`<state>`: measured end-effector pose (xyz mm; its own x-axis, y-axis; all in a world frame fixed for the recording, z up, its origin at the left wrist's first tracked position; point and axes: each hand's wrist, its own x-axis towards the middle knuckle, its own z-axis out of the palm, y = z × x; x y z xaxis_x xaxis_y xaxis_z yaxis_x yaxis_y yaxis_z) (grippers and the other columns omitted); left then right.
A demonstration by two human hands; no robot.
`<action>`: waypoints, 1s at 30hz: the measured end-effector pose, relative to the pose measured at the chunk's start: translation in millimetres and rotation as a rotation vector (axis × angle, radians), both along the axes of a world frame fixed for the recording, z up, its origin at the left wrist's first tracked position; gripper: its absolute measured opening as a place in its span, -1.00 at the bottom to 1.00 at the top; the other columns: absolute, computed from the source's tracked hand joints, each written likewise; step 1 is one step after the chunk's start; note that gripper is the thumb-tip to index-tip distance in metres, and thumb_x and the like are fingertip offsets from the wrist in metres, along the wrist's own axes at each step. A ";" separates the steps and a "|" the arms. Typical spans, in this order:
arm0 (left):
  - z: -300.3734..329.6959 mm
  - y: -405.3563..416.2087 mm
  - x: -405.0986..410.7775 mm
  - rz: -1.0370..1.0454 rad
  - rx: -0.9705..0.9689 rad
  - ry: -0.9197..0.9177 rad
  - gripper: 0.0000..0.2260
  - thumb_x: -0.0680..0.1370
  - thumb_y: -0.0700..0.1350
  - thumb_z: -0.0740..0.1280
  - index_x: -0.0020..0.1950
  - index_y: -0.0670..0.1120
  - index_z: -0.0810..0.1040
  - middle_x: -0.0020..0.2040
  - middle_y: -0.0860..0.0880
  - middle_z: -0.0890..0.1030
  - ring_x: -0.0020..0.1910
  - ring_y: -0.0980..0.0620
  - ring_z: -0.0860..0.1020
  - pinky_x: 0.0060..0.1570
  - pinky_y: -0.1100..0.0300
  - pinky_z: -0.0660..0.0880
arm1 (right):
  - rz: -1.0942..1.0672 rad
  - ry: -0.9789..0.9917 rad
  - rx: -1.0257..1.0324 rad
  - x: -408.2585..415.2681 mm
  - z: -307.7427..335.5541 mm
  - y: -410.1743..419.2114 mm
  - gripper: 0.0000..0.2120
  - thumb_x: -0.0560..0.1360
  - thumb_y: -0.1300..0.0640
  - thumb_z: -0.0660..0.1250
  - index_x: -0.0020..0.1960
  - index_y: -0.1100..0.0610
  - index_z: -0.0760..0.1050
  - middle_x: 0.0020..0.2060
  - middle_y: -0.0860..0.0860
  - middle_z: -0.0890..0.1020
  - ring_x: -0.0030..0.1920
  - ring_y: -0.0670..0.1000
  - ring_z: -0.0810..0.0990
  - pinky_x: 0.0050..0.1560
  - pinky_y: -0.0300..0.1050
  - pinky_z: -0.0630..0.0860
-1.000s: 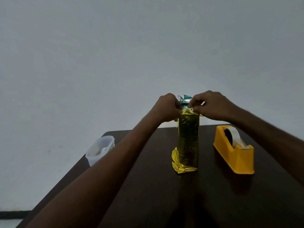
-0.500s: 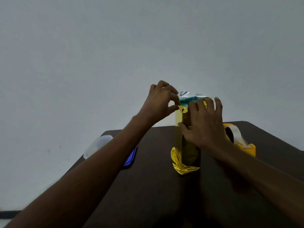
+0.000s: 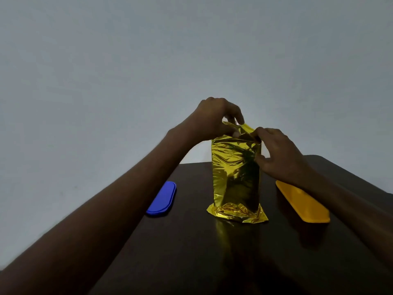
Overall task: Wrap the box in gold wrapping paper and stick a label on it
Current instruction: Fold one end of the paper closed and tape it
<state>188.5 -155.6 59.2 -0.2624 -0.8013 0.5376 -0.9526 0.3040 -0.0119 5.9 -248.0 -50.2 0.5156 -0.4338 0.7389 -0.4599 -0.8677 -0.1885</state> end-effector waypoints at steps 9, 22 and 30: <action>15.1 2.1 -0.1 0.048 0.023 -0.024 -0.88 0.43 -0.23 0.47 -0.09 -0.06 0.73 -0.25 0.11 0.68 -0.29 0.41 0.51 -0.26 0.59 0.25 | 0.049 -0.006 0.049 -6.8 4.7 -9.6 -0.72 0.43 0.29 0.37 0.10 0.16 0.41 -0.16 0.09 0.56 -0.16 0.11 0.49 -0.19 0.00 0.48; 24.8 7.4 3.4 0.063 0.050 -0.065 -0.84 0.38 -0.04 0.56 -0.08 -0.04 0.73 -0.04 0.04 0.67 -0.05 0.19 0.46 -0.07 0.32 0.34 | 0.074 -0.116 0.269 -1.0 41.6 -6.3 -0.68 0.59 0.17 0.14 -0.24 0.05 0.58 -0.27 0.00 0.62 -0.16 0.00 0.57 -0.14 -0.13 0.43; 38.9 10.4 22.7 0.172 0.191 -0.056 -0.91 0.47 -0.04 0.48 -0.06 0.00 0.71 0.03 0.06 0.66 0.14 0.07 0.52 0.01 0.20 0.37 | 0.086 -0.083 0.304 7.3 59.1 -3.6 -0.66 0.54 0.16 0.28 -0.39 0.14 0.61 -0.36 0.12 0.64 -0.22 0.18 0.61 -0.23 -0.08 0.45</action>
